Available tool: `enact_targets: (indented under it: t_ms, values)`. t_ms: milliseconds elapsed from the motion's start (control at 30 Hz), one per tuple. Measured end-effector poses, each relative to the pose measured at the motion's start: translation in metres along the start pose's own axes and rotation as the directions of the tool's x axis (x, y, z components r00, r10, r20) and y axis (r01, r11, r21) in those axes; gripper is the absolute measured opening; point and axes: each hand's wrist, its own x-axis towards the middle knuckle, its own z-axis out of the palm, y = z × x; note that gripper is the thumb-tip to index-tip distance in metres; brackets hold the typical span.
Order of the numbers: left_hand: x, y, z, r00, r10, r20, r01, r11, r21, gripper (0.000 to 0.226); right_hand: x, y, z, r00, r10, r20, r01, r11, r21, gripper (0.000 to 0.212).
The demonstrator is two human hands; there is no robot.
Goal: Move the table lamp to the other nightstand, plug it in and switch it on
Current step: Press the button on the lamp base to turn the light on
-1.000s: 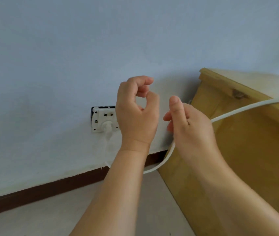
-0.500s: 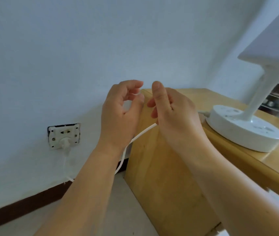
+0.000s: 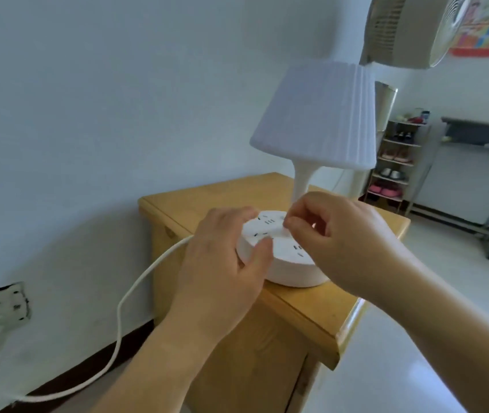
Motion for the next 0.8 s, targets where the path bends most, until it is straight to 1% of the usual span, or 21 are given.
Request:
enact_targets:
  t_ms: [67,133,167,233,300,367,433,467,533,600,700,800]
  values:
    - [0.000,0.010,0.019,0.993,-0.067,0.096,0.057,0.993,0.105,0.076,0.004,0.029,-0.003,0.998,0.041,-0.052,-0.041,0.999,-0.007,0.014]
    - [0.000,0.016,0.035,0.977,-0.159,0.142,0.133,0.974,0.182,0.097,0.013,0.050,0.002,0.994,0.090,-0.070,-0.090,0.996,-0.003,0.014]
    - [0.001,0.017,0.042,0.972,-0.194,0.132,0.164,0.964,0.209,0.105,0.019,0.058,0.006,0.991,0.119,-0.061,-0.118,0.993,0.017,0.015]
    - [0.002,0.018,0.054,0.974,-0.210,0.086,0.183,0.950,0.253,0.116,0.030,0.070,0.016,0.981,0.195,0.006,-0.195,0.977,0.092,0.021]
    - [0.003,0.017,0.061,0.980,-0.195,0.049,0.173,0.943,0.285,0.120,0.042,0.076,0.022,0.960,0.259,0.109,-0.274,0.948,0.162,0.028]
    - [0.005,0.013,0.063,0.978,-0.205,0.037,0.188,0.946,0.262,0.120,0.053,0.074,0.025,0.931,0.288,0.224,-0.346,0.892,0.290,0.030]
    - [0.006,0.010,0.062,0.974,-0.224,0.022,0.215,0.955,0.206,0.119,0.059,0.069,0.026,0.905,0.270,0.329,-0.399,0.806,0.437,0.025]
    - [0.007,0.006,0.060,0.973,-0.231,0.013,0.225,0.958,0.180,0.119,0.061,0.066,0.028,0.901,0.255,0.352,-0.407,0.781,0.474,0.023]
    - [0.010,0.000,0.055,0.971,-0.241,0.000,0.238,0.960,0.148,0.122,0.062,0.062,0.033,0.899,0.250,0.359,-0.407,0.778,0.478,0.023]
    - [0.016,-0.009,0.048,0.970,-0.240,0.036,0.236,0.967,0.096,0.126,0.065,0.056,0.039,0.892,0.293,0.344,-0.435,0.767,0.473,0.022]
    - [0.019,-0.019,0.038,0.973,-0.210,0.096,0.210,0.978,0.008,0.127,0.071,0.049,0.045,0.849,0.388,0.358,-0.525,0.693,0.495,0.017]
    - [0.013,-0.023,0.031,0.972,-0.213,0.095,0.214,0.977,0.003,0.126,0.073,0.046,0.047,0.784,0.475,0.399,-0.619,0.647,0.446,0.030]
